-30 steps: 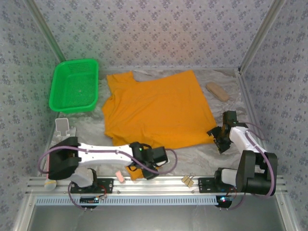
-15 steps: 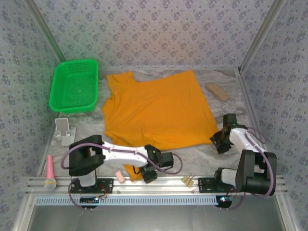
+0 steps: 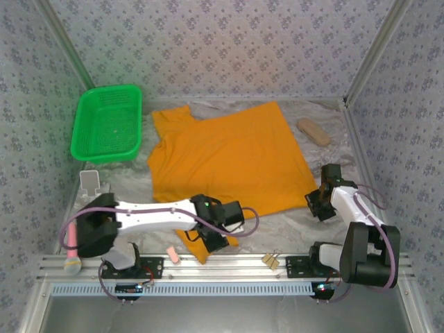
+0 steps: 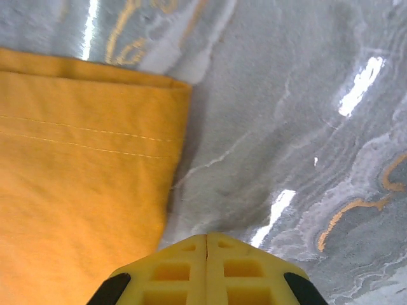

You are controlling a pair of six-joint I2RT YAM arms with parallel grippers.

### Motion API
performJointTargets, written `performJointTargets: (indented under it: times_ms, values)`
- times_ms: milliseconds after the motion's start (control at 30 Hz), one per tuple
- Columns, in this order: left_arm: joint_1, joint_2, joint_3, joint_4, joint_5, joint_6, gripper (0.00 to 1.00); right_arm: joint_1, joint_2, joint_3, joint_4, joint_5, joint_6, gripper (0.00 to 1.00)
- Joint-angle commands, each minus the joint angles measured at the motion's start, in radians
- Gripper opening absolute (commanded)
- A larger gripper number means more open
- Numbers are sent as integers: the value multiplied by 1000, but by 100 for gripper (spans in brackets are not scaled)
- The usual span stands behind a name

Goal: Fold the inside-out t-shirt

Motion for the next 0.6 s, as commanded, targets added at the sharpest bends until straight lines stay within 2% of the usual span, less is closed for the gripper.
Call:
performJointTargets:
  times_ms: [0, 33, 67, 100, 133, 167, 333, 367, 400, 500, 533, 567]
  values:
    - [40, -78, 16, -22, 127, 65, 0, 1, -26, 38, -5, 31, 21, 0]
    - [50, -93, 18, -28, 134, 69, 0, -3, -22, 48, 0, 19, 14, 1]
    - [61, -107, 18, -31, 142, 78, 0, -3, -17, 60, 5, 8, 11, 23]
    - [70, -116, 12, -30, 147, 83, 0, -4, -7, 63, 10, -8, 11, 56]
    - [77, -120, 9, -33, 150, 85, 0, -1, 1, 65, 20, -23, 14, 69]
    - [83, -119, 8, -37, 153, 87, 0, 5, 16, 62, 33, -37, 22, 70]
    - [93, -116, 14, -58, 187, 100, 0, 23, 122, 51, 114, -40, 44, 65]
    - [92, -118, 14, -66, 194, 105, 0, 24, 145, 52, 129, -34, 45, 62]
    - [95, -122, 15, -76, 194, 106, 0, 22, 171, 59, 135, -30, 45, 51]
    - [99, -135, 18, -88, 214, 106, 0, 21, 207, 78, 115, -5, 52, 10]
    - [100, -140, 16, -87, 236, 108, 0, 21, 205, 79, 102, 14, 59, 0]
    - [98, -143, 14, -88, 268, 114, 0, 18, 192, 78, 87, 35, 64, 0]
